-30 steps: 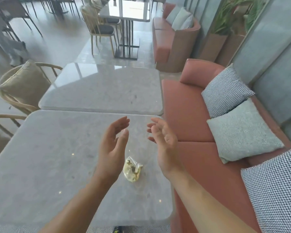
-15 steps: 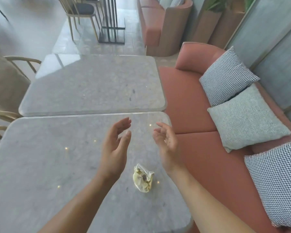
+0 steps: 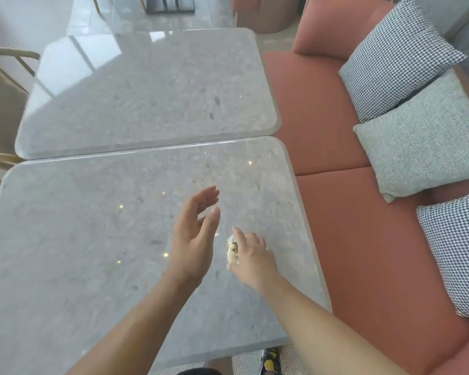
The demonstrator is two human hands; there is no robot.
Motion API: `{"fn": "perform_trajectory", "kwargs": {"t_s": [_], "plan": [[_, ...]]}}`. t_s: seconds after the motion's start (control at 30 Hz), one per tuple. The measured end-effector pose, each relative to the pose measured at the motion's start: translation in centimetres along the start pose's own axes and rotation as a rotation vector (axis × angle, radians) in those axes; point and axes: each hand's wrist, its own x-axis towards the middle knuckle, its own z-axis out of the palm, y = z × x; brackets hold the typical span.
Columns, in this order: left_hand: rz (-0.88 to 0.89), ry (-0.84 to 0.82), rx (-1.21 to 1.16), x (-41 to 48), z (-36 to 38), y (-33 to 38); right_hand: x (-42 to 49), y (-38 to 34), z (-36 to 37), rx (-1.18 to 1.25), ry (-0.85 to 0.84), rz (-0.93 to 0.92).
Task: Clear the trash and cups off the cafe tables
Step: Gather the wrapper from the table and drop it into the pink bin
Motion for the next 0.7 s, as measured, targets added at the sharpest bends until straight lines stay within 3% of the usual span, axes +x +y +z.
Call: {"fn": "perform_trajectory", "kwargs": {"t_s": [0.13,0.27,0.7], "plan": [[-0.016,-0.026,0.015,-0.5,0.8,-0.7,-0.5,0.4,1.7,-0.118,0.042,0.023],[-0.023,-0.054,0.021,-0.9,2.1,-1.0,-1.3,1.3,1.9,-0.082,0.067,0.05],[0.075,-0.129,0.039,-4.3,10.0,2.5,-7.1,7.8,-7.1,0.647,0.408,0.098]]}}
